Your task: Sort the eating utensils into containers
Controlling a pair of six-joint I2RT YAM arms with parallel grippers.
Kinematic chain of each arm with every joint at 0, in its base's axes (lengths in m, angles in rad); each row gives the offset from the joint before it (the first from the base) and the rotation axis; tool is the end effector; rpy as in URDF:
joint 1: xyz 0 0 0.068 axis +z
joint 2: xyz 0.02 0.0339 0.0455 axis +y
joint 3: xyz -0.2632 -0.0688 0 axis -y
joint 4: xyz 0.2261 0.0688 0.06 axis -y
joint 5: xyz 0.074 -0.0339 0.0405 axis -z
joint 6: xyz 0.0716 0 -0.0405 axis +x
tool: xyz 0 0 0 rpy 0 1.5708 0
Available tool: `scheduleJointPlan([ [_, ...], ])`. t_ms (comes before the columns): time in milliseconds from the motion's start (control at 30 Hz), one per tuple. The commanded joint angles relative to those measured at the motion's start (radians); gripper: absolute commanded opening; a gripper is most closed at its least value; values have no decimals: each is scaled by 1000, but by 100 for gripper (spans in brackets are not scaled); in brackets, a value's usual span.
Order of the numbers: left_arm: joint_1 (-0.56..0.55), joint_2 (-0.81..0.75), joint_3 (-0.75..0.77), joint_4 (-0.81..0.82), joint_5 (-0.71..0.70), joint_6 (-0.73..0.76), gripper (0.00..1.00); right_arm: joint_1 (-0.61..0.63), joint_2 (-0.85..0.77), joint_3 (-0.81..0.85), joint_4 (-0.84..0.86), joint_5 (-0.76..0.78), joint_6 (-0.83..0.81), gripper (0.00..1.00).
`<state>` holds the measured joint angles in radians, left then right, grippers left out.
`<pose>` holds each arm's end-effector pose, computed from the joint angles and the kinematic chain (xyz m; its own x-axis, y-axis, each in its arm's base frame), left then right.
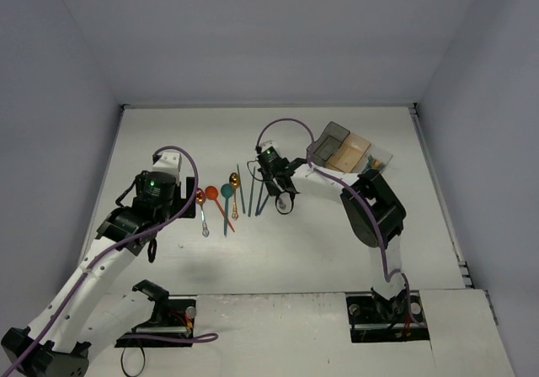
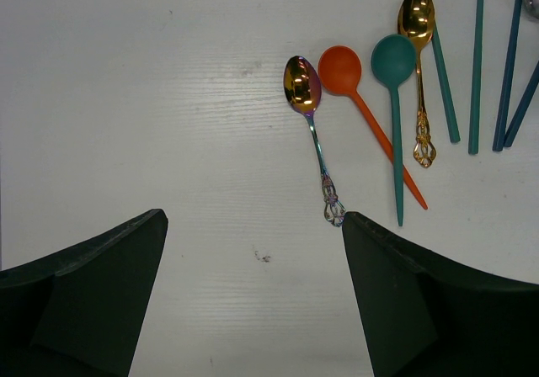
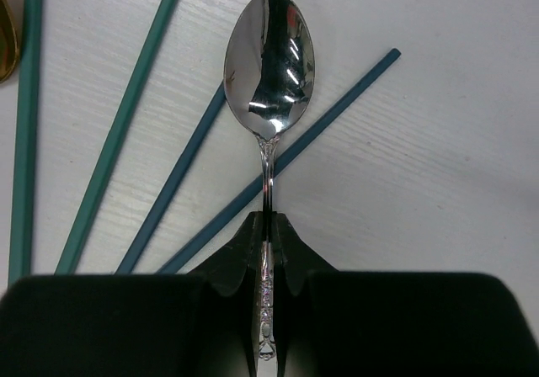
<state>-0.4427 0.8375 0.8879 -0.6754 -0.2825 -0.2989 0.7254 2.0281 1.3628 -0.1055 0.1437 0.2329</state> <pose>0.1734 -0.0601 0.2968 -0.5662 -0.0445 -0.8230 0.0423 0.9957 -0.0829 0.3473 0.2942 0.1564 -0.6410 -0.2631 -0.7210 -0.4438 0.8935 0.0685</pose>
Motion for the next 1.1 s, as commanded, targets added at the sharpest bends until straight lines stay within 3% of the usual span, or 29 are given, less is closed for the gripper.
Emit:
scheduleJointPlan([
  [0,7,0,9,45,-14,9,83,-11,-183,58,-4,92,-3,0],
  [233,7,0,9,46,-12,9,83,-74,-303,82,-6,153,59,0],
  [433,7,-3,9,45,-12,8,83,-250,-338,76,-45,154,198,0],
  [667,7,-3,9,46,-11,7,83,-438,-296,73,-99,73,312,0],
  [1067,7,6,8,45,-7,7,83,-542,-182,46,-117,-29,399,0],
])
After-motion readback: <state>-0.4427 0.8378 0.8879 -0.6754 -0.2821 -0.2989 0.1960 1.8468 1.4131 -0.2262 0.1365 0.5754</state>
